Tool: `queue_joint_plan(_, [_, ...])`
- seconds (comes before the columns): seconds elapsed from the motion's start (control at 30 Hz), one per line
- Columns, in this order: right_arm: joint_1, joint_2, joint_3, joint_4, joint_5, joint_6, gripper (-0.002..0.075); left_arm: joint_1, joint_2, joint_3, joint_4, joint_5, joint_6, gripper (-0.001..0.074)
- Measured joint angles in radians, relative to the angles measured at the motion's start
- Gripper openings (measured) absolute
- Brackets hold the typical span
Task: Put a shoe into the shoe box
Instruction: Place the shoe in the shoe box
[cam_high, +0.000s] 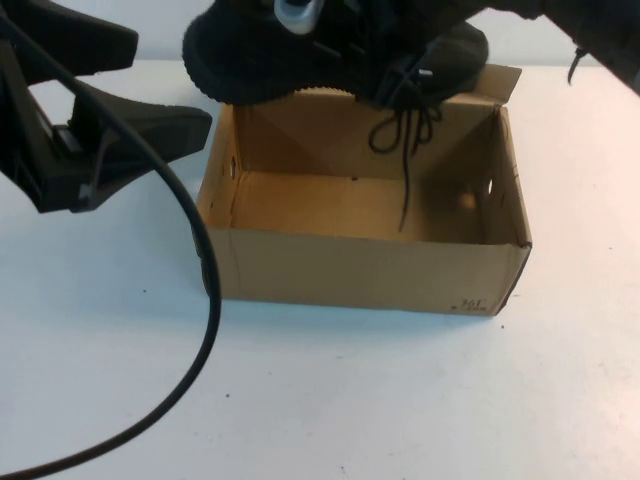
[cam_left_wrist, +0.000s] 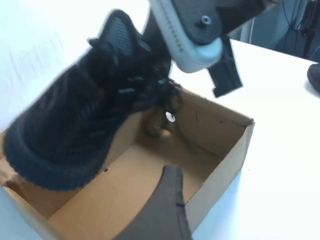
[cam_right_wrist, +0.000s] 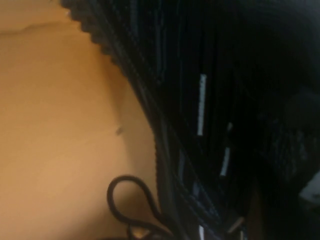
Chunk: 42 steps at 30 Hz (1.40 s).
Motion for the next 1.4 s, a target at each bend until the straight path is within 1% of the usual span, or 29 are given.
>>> queue_joint_plan(0.1, [-0.001,0.017,-0.004,-0.017,-0.054,0.002,0.0015,0.000,0.000,0.000,0.002,0.000,-0.004,0.0670])
queue_joint_plan(0.27, [-0.034,0.065,-0.010,-0.007,-0.068,0.002,0.0014,0.000,0.000,0.000,0.005,0.000,-0.009,0.0670])
queue_joint_plan(0.47, [-0.114,0.147,-0.010,0.086,-0.062,-0.002,0.0014,0.000,0.000,0.000,0.009,0.000,-0.027,0.0670])
queue_joint_plan(0.63, [-0.159,0.202,-0.010,0.154,-0.075,-0.037,0.0014,0.000,0.000,0.000,0.010,0.002,-0.030,0.0670])
queue_joint_plan(0.97, [-0.167,0.277,-0.010,0.233,-0.095,-0.096,0.0014,0.000,0.000,0.000,0.012,0.006,-0.035,0.0670])
queue_joint_plan(1.23, [-0.167,0.284,-0.010,0.278,-0.067,-0.100,0.0013,0.000,0.000,0.000,0.012,0.008,-0.037,0.0670])
queue_joint_plan(1.4, [-0.167,0.259,-0.010,0.313,-0.018,-0.100,0.0013,0.000,0.000,0.000,0.012,0.010,-0.037,0.0671])
